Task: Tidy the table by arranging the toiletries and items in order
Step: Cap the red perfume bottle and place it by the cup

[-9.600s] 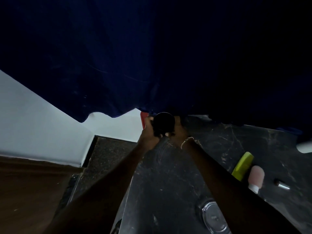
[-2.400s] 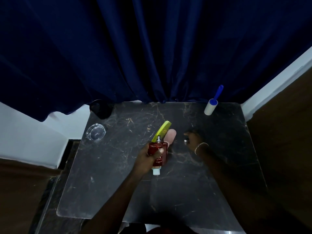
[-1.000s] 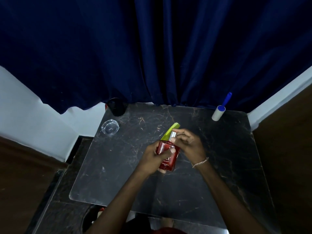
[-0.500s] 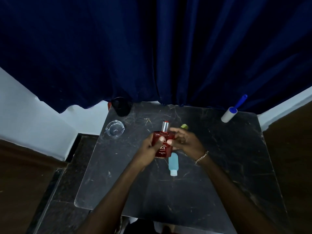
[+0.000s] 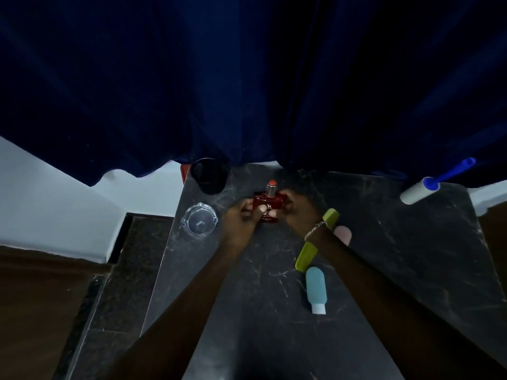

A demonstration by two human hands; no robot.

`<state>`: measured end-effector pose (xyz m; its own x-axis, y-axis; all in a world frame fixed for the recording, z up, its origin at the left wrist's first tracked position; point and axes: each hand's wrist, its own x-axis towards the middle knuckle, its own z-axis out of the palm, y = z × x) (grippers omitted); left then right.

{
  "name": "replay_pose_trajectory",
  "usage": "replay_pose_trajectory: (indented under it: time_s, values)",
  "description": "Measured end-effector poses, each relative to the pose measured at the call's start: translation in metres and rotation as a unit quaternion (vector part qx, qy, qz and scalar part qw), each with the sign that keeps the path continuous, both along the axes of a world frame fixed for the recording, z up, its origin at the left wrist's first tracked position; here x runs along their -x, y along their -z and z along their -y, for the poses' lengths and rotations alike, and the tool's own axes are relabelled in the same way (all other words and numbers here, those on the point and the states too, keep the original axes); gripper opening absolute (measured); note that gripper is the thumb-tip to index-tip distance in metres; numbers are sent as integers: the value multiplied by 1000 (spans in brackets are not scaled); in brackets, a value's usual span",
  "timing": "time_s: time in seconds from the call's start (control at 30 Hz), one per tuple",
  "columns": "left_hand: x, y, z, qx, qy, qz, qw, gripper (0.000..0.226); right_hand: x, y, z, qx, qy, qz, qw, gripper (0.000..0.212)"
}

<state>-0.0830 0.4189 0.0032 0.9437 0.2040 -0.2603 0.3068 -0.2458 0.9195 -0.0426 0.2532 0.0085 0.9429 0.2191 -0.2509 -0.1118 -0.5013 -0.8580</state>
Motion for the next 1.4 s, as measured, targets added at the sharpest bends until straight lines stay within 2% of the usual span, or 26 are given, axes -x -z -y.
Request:
replay_pose_trajectory:
  time_s: [0.27, 0.43, 0.73, 1.07, 1.17, 1.3, 1.4]
  values:
    - [-52, 46, -30, 1, 30, -39, 999, 44, -71, 50, -41, 62, -6, 61, 996, 28]
    - [-69, 64, -39, -12, 60, -68, 996, 55, -89, 68, -58, 51, 17, 61, 997, 32]
    - [-79, 70, -42, 38, 51, -35, 997, 76, -98, 79, -66, 50, 39, 49, 997, 36]
    - [-77, 67, -40, 45, 46, -31, 997, 75, -98, 81, -67, 54, 23, 46, 997, 37]
    - [-75, 65, -40, 46, 48, -30, 997, 74, -95, 77, -66, 70, 17, 50, 996, 45]
    - [-68, 55, -41, 39, 46, -37, 997, 78, -89, 67, -61, 60, 10, 31, 998, 68]
    - [-51, 44, -40, 50, 42, -12, 998, 67, -75, 52, -52, 75, 21, 64, 995, 78]
